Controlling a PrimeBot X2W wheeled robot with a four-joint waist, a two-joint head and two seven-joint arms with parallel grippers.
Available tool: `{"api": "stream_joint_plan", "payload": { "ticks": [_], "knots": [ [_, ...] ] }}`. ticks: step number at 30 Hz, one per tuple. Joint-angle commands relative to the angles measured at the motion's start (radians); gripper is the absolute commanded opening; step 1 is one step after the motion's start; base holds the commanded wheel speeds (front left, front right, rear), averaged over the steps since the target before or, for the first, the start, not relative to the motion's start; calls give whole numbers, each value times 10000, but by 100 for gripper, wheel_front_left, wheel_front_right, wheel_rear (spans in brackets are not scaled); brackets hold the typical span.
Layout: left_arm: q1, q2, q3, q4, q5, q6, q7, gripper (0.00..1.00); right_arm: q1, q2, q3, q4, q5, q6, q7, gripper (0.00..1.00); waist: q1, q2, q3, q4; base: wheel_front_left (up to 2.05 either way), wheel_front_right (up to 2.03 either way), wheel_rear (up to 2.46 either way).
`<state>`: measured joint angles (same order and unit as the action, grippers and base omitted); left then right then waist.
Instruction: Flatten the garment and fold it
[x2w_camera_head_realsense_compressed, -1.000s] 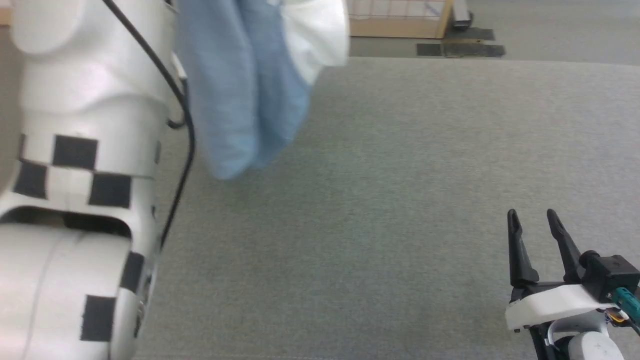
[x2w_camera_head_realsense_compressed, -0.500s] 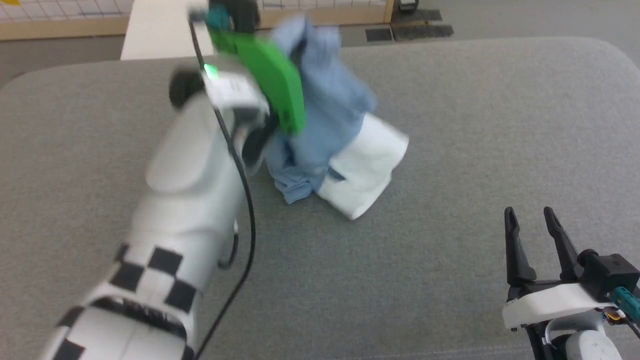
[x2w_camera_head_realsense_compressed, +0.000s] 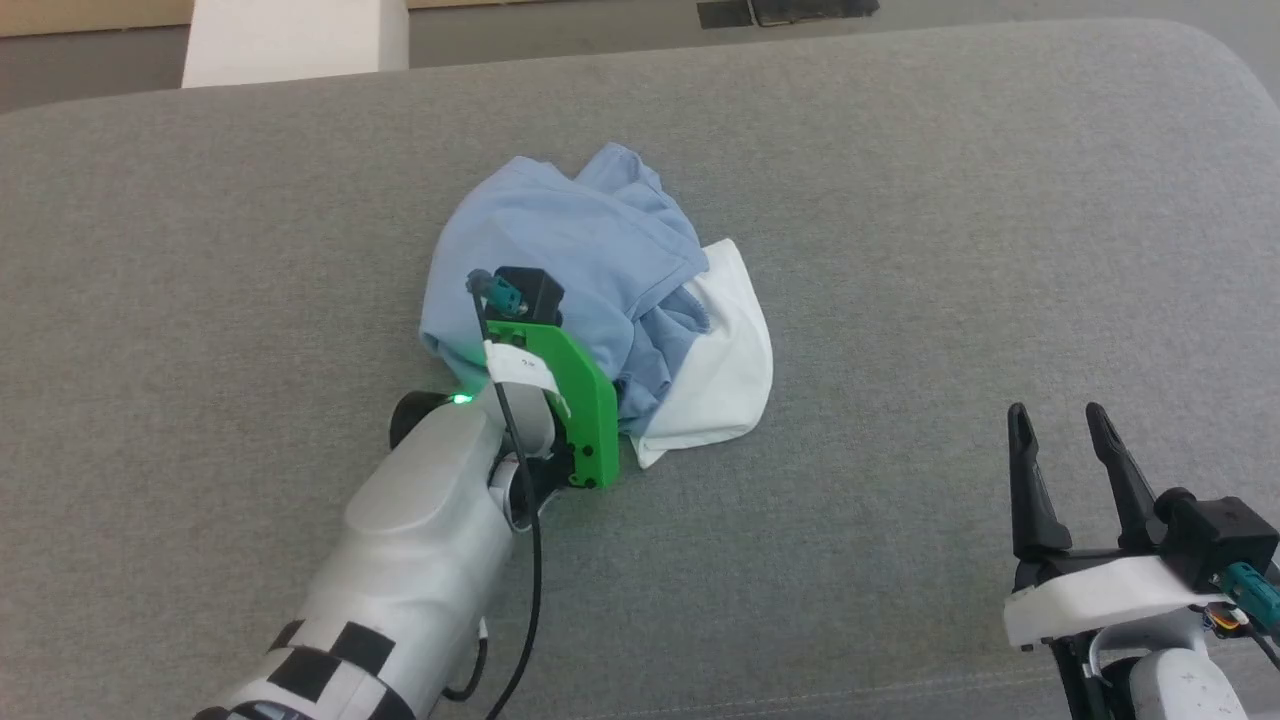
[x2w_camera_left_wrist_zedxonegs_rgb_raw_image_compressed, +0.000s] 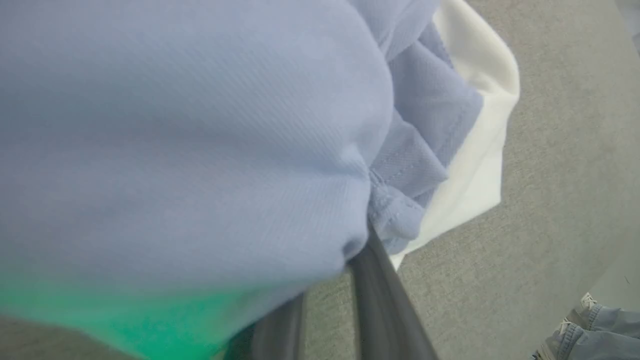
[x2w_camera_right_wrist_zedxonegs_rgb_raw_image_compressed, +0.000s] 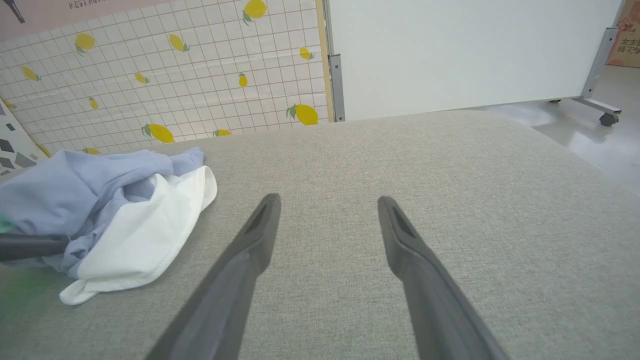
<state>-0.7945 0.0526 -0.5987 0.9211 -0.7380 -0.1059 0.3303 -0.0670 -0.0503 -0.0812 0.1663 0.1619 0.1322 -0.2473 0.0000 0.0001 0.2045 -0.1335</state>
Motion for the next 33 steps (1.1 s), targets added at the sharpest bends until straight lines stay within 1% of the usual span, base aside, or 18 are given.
{"api": "stream_joint_plan", "payload": {
  "ticks": [1,4,8,10,13,18,19,21,23,25,28,33],
  "knots": [
    [116,-22,-52,-115,-267,82,35,100,-33,1,-26,31,77,-15,-94,100,0,-1,-321,329,0,0,0],
    [-216,-22,175,-547,-786,112,-84,100,59,1,-100,86,41,-15,-102,100,0,-1,-631,659,0,0,0],
    [-590,2,901,-1314,-1598,55,-402,100,223,1,-219,130,-14,-15,-110,100,0,-1,-1115,1167,0,0,0],
    [-696,130,1346,-1737,-1897,82,-697,100,285,1,-258,129,-25,-15,-112,100,0,-1,-1329,1379,0,0,0],
    [-685,594,1910,-2441,-1979,279,-1414,100,367,1,-299,93,-39,-15,-94,100,0,-1,-1610,1638,0,0,0],
    [-36,1752,2481,-3532,-1167,747,-3434,100,410,1,-381,53,-78,-15,-3,100,0,-1,-1892,1825,0,0,0],
    [243,2006,2573,-3750,-940,851,-3931,100,405,1,-392,44,-89,-15,20,100,0,-1,-1937,1835,0,0,0],
    [921,2314,2850,-4164,-724,1000,-4902,100,406,1,-398,23,-131,-15,59,100,0,-1,-2014,1818,0,0,0],
    [1701,2715,2872,-4505,-250,1181,-5469,100,423,1,-414,-35,-173,-15,100,100,0,-1,-2059,1798,0,0,0],
    [2480,2963,2971,-4887,195,1413,-5765,100,468,1,-464,-101,-198,-15,127,100,0,-1,-2103,1780,0,0,0],
    [3522,3233,2894,-5414,1026,1739,-5888,100,538,1,-541,-178,-203,-15,165,100,0,-1,-2120,1762,0,0,0],
    [4709,3308,2674,-5731,1604,1988,-5911,100,648,1,-570,-181,-163,-15,190,100,0,-1,-2154,1665,0,0,0]
  ]
}}
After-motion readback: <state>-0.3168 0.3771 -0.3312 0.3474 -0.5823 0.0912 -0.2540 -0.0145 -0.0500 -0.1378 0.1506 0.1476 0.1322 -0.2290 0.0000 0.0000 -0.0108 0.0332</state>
